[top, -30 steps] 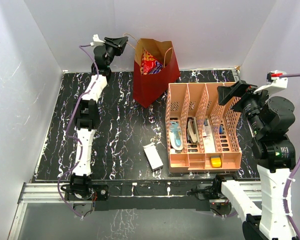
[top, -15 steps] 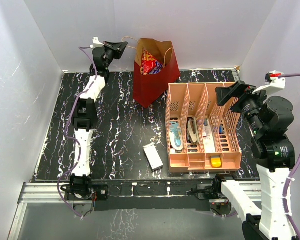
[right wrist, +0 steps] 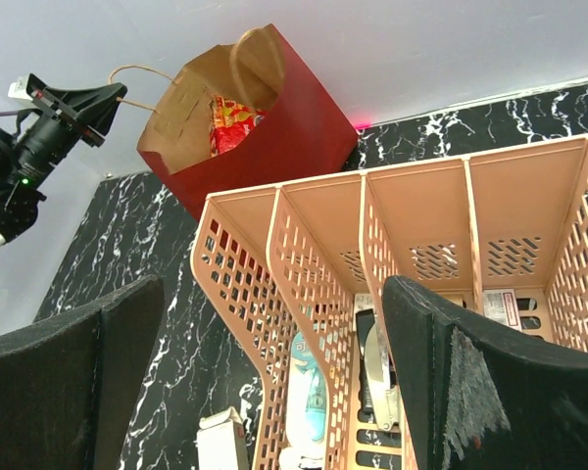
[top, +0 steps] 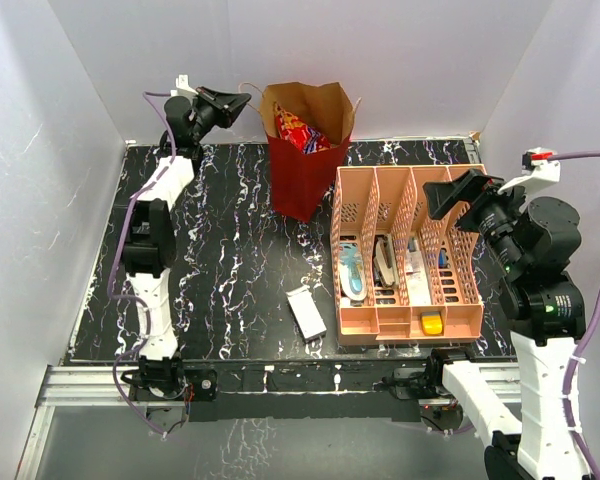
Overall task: Take the snacks out of the paper bag
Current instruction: Move the paper bag to the center of the board, then adjust the paper bag at the center of the board.
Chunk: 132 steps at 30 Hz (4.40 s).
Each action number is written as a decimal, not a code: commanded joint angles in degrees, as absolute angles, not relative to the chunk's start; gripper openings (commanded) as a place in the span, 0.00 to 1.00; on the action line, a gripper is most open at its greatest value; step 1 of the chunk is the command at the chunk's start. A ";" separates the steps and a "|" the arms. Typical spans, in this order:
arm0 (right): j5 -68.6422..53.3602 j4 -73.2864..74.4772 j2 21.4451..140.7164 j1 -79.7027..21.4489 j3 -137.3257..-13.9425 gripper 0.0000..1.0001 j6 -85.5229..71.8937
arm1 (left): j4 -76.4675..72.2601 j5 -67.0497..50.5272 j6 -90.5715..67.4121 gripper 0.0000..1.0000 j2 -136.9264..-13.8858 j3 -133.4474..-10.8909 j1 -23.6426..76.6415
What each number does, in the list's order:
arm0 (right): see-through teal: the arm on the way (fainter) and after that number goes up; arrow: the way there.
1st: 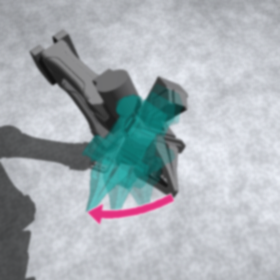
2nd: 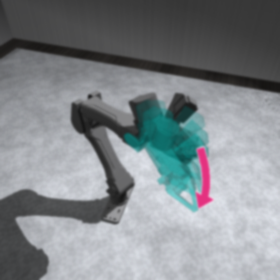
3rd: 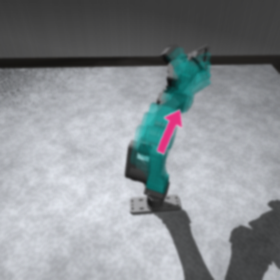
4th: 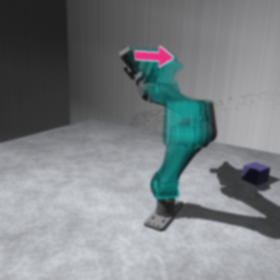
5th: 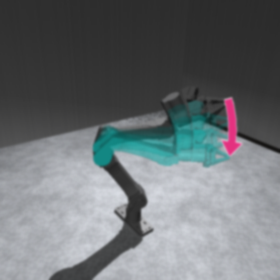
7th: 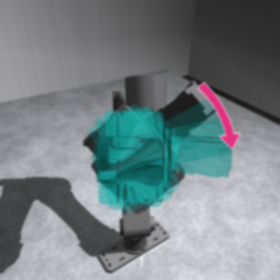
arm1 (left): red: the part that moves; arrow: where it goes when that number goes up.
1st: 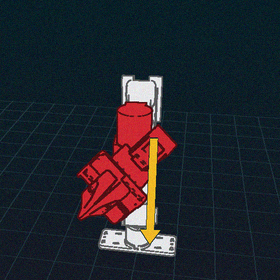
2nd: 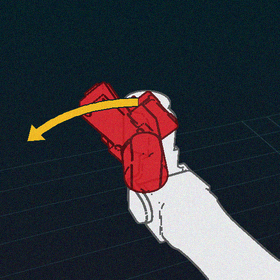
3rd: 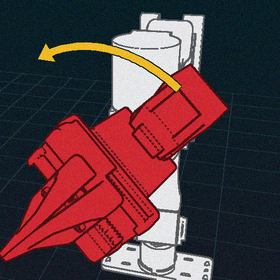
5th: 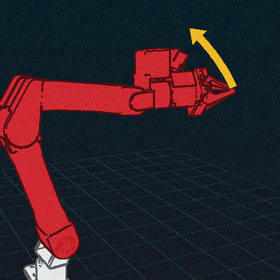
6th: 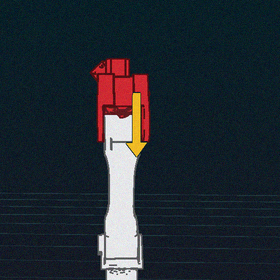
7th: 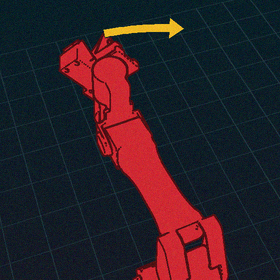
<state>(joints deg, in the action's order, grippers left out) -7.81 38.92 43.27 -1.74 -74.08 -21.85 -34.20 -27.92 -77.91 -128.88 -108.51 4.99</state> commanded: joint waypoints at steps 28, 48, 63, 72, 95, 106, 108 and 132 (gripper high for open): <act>-30.29 10.46 77.19 -11.28 -87.80 0.98 -34.22 | -1.70 -32.57 -53.47 0.00 -81.38 -77.36 -1.37; -9.73 19.50 112.09 -23.89 -119.21 0.86 -12.37 | 12.62 -28.39 -47.81 0.00 -74.53 -75.61 -1.35; -13.74 19.87 109.68 -24.70 -119.32 0.83 -19.89 | 12.84 -29.93 -47.56 0.00 -73.82 -71.92 -0.69; -11.45 23.76 102.22 -23.79 -114.72 0.98 -24.54 | 13.69 -31.63 -48.09 0.00 -74.45 -72.67 -0.45; -23.51 10.11 115.06 -21.87 -119.24 0.56 -23.18 | 16.18 -32.51 -46.47 0.00 -74.67 -71.07 0.46; -23.06 10.02 121.42 -21.71 -128.56 0.13 -25.03 | 17.23 -31.58 -45.44 0.03 -74.97 -72.16 0.41; -21.16 9.89 121.11 -21.63 -129.45 0.09 -23.93 | 17.31 -31.64 -45.55 0.10 -74.98 -72.16 0.44; -43.26 -9.65 136.97 -13.93 -147.20 0.08 -23.02 | 18.72 -32.63 -42.32 0.70 -71.99 -72.52 0.74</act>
